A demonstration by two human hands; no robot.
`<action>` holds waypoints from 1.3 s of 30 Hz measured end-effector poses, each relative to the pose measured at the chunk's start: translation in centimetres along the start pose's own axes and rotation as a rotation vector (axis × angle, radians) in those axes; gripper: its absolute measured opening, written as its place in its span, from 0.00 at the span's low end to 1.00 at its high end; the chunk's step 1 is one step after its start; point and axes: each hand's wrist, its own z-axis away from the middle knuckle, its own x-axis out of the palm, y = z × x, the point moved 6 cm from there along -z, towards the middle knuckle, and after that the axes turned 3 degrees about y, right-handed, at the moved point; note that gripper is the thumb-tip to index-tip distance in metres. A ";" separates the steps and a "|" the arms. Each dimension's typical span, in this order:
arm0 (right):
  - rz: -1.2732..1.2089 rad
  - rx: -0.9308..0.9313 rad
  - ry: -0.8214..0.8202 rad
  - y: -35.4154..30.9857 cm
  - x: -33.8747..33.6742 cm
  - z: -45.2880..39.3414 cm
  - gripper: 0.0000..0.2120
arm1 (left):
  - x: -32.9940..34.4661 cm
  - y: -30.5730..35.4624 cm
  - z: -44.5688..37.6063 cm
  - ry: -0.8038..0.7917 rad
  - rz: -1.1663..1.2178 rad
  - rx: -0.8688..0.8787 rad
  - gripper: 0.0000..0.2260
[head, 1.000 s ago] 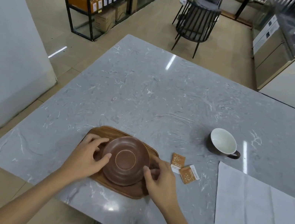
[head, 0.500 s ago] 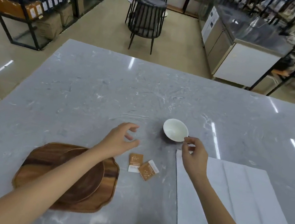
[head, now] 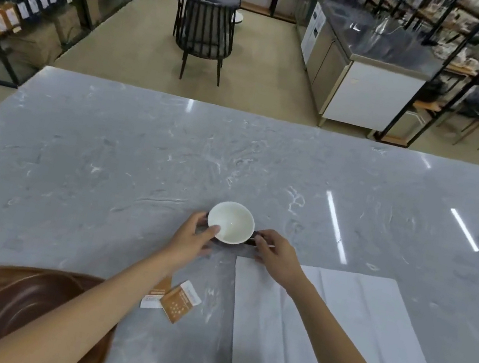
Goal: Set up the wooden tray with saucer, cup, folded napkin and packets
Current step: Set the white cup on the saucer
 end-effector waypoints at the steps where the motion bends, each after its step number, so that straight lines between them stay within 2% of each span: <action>1: -0.016 0.012 -0.011 0.0 0.0 -0.2 0.10 | 0.1 -0.2 -0.1 0.003 0.020 -0.017 0.19; 4: -0.010 0.009 -0.048 -0.2 -0.2 -0.5 0.08 | 0.1 -0.6 -0.3 0.027 0.068 -0.024 0.18; 8: 0.023 -0.023 -0.088 -0.6 0.2 -0.1 0.07 | -0.5 -0.4 -0.6 0.098 0.000 0.088 0.19; 13: -0.191 -0.011 -0.158 -2.0 1.2 1.4 0.06 | -1.7 0.7 0.1 0.109 -0.036 0.195 0.25; 20: -0.431 0.038 -0.254 -4.8 3.4 4.3 0.13 | -4.1 3.3 2.5 0.146 -0.057 0.309 0.18; 25: -0.560 0.082 -0.354 -6.7 5.6 6.7 0.12 | -5.9 4.8 4.5 0.153 -0.116 0.415 0.15; 33: -0.733 0.159 -0.388 -9.6 8.7 10.7 0.10 | -9.9 4.8 7.9 0.135 -0.090 0.413 0.16; 39: -0.624 0.111 -0.324 -11.4 11.6 14.1 0.12 | -13.2 3.9 10.7 0.124 -0.002 0.396 0.14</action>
